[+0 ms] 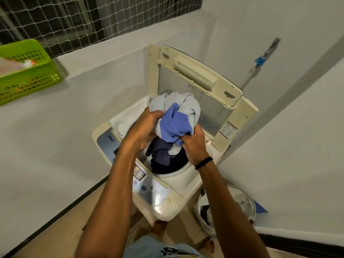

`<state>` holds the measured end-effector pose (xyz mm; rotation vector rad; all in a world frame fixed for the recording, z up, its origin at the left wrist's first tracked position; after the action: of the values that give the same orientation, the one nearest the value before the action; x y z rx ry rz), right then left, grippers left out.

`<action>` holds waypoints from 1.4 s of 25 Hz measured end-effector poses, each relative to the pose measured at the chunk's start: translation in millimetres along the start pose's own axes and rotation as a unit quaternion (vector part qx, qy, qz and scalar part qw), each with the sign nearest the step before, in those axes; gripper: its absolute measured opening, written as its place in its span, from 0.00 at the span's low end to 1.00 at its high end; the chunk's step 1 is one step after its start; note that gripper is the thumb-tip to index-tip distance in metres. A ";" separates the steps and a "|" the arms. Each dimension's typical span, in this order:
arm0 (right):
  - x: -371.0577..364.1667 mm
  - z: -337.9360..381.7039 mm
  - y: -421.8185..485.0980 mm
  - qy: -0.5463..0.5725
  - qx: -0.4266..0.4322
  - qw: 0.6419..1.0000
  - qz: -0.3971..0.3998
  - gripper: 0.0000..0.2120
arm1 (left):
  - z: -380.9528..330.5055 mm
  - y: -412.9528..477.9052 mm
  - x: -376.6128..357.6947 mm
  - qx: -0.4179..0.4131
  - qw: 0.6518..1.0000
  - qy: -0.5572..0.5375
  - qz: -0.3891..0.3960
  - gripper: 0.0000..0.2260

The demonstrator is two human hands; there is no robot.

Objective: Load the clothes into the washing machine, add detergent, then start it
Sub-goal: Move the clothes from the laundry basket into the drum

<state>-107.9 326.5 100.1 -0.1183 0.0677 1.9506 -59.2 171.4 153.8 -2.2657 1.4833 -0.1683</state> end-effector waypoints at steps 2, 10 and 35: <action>-13.9 -25.4 13.3 -0.031 -0.030 0.999 0.023 0.29 | 17.2 19.7 21.8 0.042 0.997 0.041 -0.041 0.14; 69.7 -131.4 -7.7 -0.360 -0.210 0.907 -0.064 0.08 | 142.9 60.5 73.4 0.155 0.936 0.283 -0.144 0.23; 482.1 -645.4 -178.7 -0.361 -0.522 0.773 0.000 0.25 | 673.7 157.1 -267.0 0.287 0.836 0.467 0.038 0.10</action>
<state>-87.8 770.9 -594.9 -0.0802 -1.5341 1.6884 -85.1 547.8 -484.5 -1.6314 1.5934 -1.6442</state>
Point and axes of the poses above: each hand's wrist, its own y-axis towards the middle knuckle, its own x-axis out of the back of the hand, z = x × y, the point moved 6 cm from there along y, towards the middle knuckle, and after that the axes turned 5 degrees about x, right-handed, at the moved point
